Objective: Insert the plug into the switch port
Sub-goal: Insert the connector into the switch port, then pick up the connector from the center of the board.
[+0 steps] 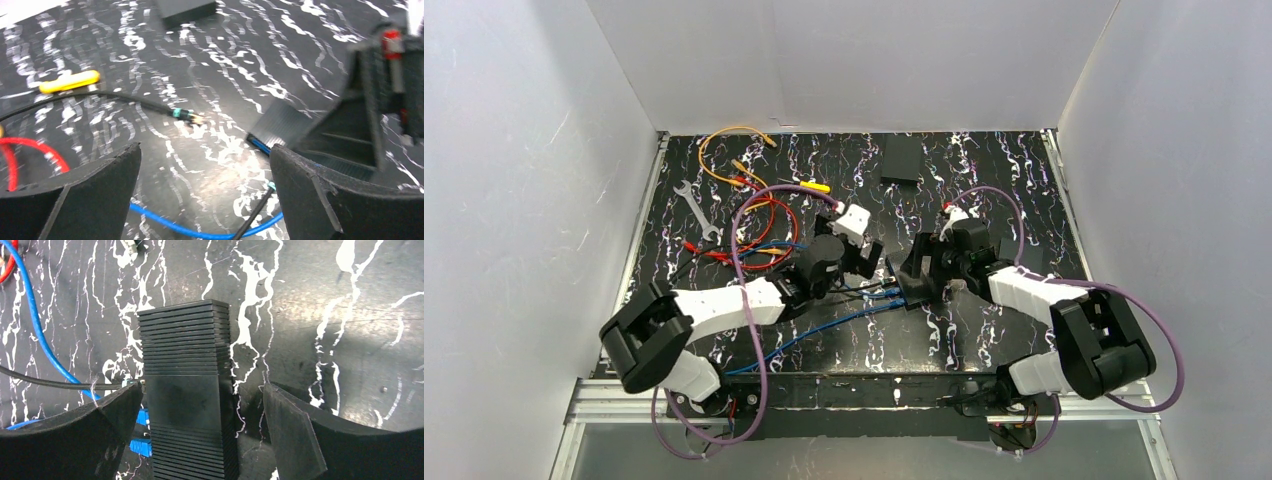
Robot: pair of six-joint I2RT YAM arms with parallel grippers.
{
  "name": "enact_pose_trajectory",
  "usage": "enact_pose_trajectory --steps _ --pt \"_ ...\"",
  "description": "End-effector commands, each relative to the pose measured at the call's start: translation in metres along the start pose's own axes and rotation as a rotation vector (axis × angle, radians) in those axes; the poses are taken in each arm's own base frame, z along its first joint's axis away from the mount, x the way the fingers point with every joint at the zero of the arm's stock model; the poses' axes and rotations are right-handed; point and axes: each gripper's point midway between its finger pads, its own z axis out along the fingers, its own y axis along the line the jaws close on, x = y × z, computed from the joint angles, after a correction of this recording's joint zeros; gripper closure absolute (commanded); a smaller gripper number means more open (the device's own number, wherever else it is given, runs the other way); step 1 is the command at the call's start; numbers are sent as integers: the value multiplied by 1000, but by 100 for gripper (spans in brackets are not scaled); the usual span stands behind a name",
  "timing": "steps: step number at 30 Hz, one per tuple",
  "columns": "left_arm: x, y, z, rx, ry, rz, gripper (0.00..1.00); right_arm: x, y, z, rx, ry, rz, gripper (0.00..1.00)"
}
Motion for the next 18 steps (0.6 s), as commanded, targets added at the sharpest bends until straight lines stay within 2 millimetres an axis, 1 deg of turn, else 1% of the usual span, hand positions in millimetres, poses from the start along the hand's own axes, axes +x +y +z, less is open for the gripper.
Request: enact_pose_trajectory --steps 1,3,5,7,9,13,16,18 --pt "-3 65 -28 -346 100 -63 2 -10 -10 -9 71 -57 8 1" --pt "-8 78 -36 -381 128 -15 2 -11 -12 -10 84 -66 10 1" --pt "-10 90 -43 -407 193 18 2 -11 -14 -11 94 -69 14 1" --pt "-5 109 -53 -458 300 -25 2 -12 -14 -12 94 -74 13 1" --pt "2 125 -58 -478 376 -95 2 -13 -13 -12 92 -80 11 1" --pt "15 153 -63 -502 466 -242 2 -15 -13 -14 95 -89 6 1" --pt "12 173 -60 -509 512 -295 2 -17 -14 -15 104 -97 0 1" --pt "9 189 -54 -520 544 -287 2 -17 -12 -15 100 -96 -4 1"
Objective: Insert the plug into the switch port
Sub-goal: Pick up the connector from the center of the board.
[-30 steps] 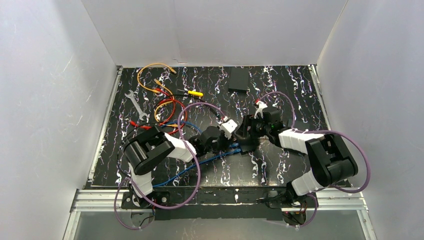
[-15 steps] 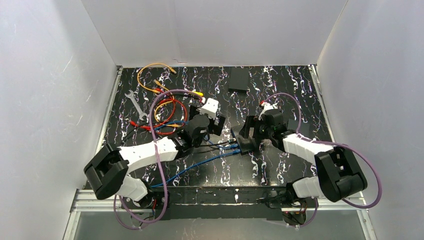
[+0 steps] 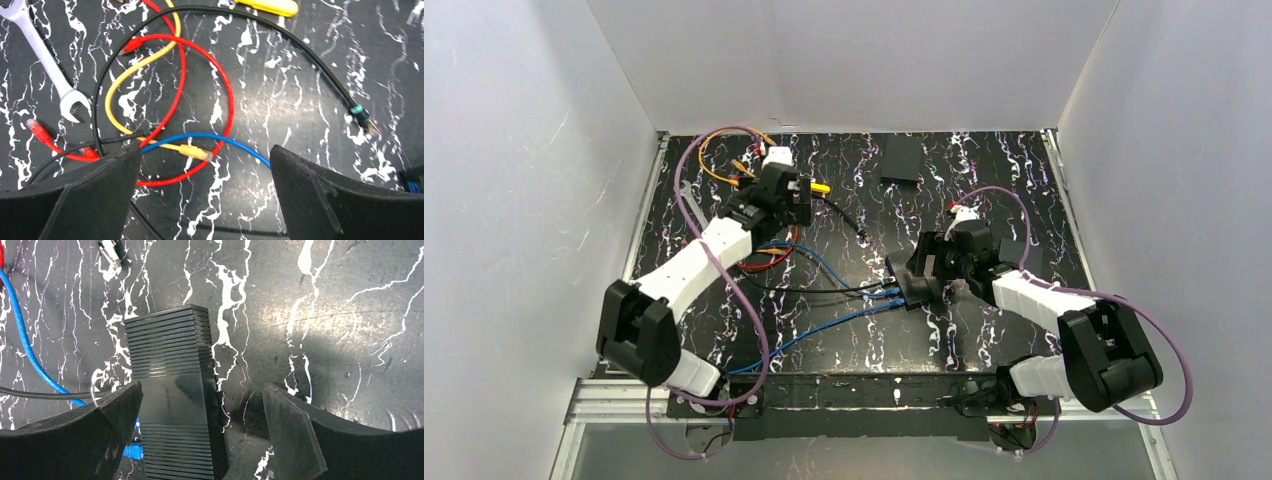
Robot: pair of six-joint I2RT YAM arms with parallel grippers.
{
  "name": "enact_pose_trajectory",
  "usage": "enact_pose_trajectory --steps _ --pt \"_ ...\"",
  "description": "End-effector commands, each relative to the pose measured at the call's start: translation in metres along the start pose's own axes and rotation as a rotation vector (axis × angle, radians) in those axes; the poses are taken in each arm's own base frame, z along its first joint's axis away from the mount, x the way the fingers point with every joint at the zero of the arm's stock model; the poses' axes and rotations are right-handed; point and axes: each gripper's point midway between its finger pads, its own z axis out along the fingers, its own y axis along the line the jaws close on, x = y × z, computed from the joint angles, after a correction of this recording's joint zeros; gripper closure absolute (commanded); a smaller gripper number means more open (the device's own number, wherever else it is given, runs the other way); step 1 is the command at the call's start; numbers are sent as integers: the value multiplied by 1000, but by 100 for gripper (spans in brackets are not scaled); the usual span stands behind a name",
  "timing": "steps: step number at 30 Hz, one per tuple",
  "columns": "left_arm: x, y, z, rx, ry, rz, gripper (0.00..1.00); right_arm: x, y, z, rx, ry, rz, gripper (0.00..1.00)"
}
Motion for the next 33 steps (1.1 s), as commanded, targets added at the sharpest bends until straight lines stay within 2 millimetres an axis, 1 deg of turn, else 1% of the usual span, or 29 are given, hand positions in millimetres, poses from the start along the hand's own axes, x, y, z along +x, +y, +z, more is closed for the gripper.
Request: enact_pose_trajectory --steps 1,3,4,6,9,11,13,17,20,23,30,33 --pt "2 16 13 -7 160 7 4 -7 2 -3 6 -35 -12 1" --pt "-8 25 26 -33 195 37 8 -6 3 -3 8 -36 -26 1" --pt "-17 28 31 -41 201 54 11 -7 3 -4 13 -40 -31 1" --pt "-24 34 46 -62 221 121 18 -9 3 -5 24 -44 -43 1" --pt "-22 46 68 -108 264 251 31 -8 4 -6 22 -43 -52 1" --pt "-18 57 80 -142 273 285 36 -8 4 -5 23 -42 -51 1" --pt "-10 58 89 -114 285 257 37 -8 3 -4 23 -42 -50 1" --pt "6 65 103 -137 328 291 37 -7 3 -3 23 -40 -50 1" --pt "14 66 110 -140 342 303 37 -7 3 -3 25 -40 -51 1" --pt "24 71 118 -165 370 321 36 -7 3 -4 23 -40 -53 1" --pt "37 79 128 -192 401 333 37 -7 3 -3 22 -44 -55 1" --pt "40 86 132 -216 404 332 42 -7 3 -3 21 -44 -55 1"
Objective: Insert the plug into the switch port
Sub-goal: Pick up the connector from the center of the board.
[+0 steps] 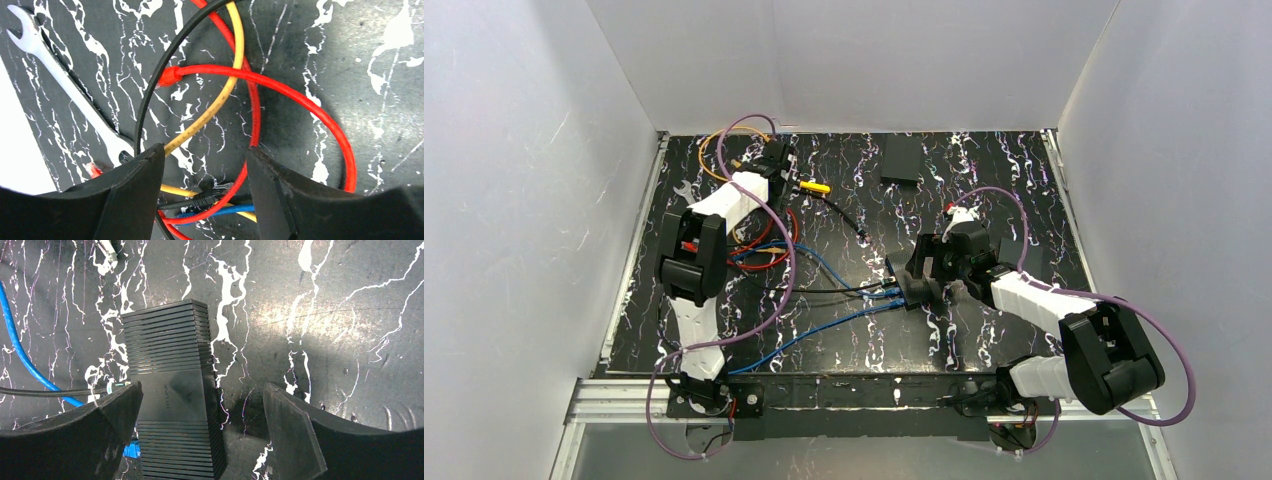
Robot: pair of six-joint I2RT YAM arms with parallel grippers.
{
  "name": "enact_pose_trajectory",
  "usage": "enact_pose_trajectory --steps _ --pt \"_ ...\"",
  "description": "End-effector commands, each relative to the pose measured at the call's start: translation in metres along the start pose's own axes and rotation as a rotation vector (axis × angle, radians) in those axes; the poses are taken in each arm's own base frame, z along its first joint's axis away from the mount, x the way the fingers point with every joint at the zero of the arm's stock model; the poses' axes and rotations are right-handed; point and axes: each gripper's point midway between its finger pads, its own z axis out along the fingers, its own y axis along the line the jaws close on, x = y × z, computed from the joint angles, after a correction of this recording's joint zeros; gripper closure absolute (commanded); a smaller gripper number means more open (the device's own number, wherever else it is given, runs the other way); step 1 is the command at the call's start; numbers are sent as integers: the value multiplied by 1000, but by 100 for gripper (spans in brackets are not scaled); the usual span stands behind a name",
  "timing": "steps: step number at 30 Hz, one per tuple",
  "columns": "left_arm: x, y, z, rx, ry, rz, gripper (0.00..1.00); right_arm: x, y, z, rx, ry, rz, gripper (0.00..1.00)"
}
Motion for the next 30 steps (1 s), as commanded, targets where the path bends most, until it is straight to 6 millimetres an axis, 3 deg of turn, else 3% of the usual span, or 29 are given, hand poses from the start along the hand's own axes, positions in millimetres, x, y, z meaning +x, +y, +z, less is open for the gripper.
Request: enact_pose_trajectory --steps 1,6,10,13,20,26,28,30 --pt "7 17 8 -63 17 -1 45 -10 2 -2 -6 -42 -18 1" --pt "14 24 17 -85 31 -12 59 -9 3 -1 -12 -42 -16 1" --pt "16 31 18 -106 33 -21 81 -7 4 0 -21 -32 -16 2" --pt "7 39 6 -116 6 -33 98 -7 5 0 -24 -31 -17 2" --pt "-24 87 -71 -157 -189 -154 100 -6 6 1 -29 -27 -13 2" --pt "-16 151 -112 -166 -299 -454 100 -5 6 1 -29 -20 -11 2" --pt "-15 156 -117 -130 -322 -509 100 -4 6 2 -29 -17 -10 2" --pt "-19 148 -119 -75 -330 -521 100 -3 6 3 -31 -14 -8 2"
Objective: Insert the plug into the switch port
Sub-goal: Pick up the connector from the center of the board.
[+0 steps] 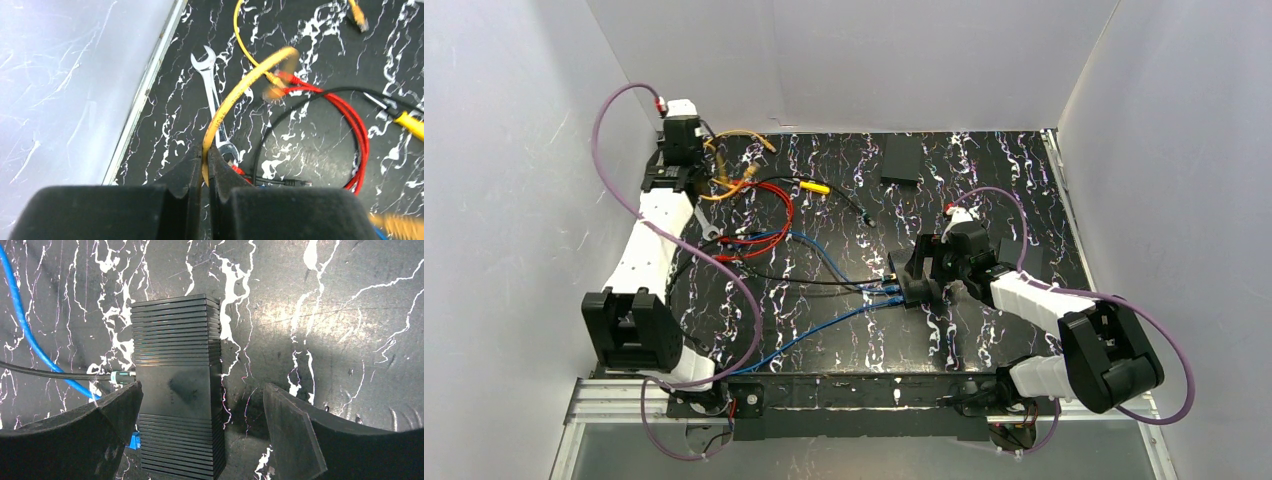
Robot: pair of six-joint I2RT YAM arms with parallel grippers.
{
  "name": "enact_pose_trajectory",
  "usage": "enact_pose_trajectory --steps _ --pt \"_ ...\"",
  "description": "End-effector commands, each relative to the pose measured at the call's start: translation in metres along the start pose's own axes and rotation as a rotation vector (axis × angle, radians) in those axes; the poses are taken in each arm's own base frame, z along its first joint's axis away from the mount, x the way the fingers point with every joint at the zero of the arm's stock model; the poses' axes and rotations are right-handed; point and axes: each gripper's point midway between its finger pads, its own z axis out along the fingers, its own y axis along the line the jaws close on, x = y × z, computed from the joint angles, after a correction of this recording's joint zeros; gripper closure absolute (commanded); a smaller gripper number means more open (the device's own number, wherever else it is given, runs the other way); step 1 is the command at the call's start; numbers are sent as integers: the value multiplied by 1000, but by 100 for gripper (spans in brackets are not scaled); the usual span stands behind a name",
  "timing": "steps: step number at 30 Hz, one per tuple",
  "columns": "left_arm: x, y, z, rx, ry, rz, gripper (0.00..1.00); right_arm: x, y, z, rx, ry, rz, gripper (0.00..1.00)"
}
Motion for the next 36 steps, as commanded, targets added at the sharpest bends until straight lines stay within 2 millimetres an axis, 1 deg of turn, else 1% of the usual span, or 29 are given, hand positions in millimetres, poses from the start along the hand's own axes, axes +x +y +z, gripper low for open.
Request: enact_pose_trajectory --steps 1,5,9,11,14,16,20,23,30,36 --pt "6 -12 -4 96 30 -113 100 -4 4 3 -20 -16 -6 2" --pt "4 -19 -6 131 30 -102 100 -3 4 4 -22 -12 -6 2" --pt "-2 -43 -18 209 -18 28 100 -2 6 5 -30 -7 -5 2" --pt "-5 -56 -28 252 -43 59 100 -3 7 4 -35 -10 -5 2" --pt "-10 -67 -42 286 -87 131 100 -3 7 4 -36 -9 -4 2" --pt "-10 -77 -52 319 -110 187 100 -4 8 3 -41 -12 -7 2" --pt "-8 -105 -78 403 -153 319 100 -6 13 1 -68 -22 -14 2" --pt "-2 -121 -98 443 -188 418 100 -8 17 0 -89 -31 -21 3" --pt "23 -141 -142 576 -278 548 100 -10 25 -3 -134 -43 -32 4" --pt "62 -155 -175 750 -401 715 100 -11 20 -3 -106 -46 -28 4"
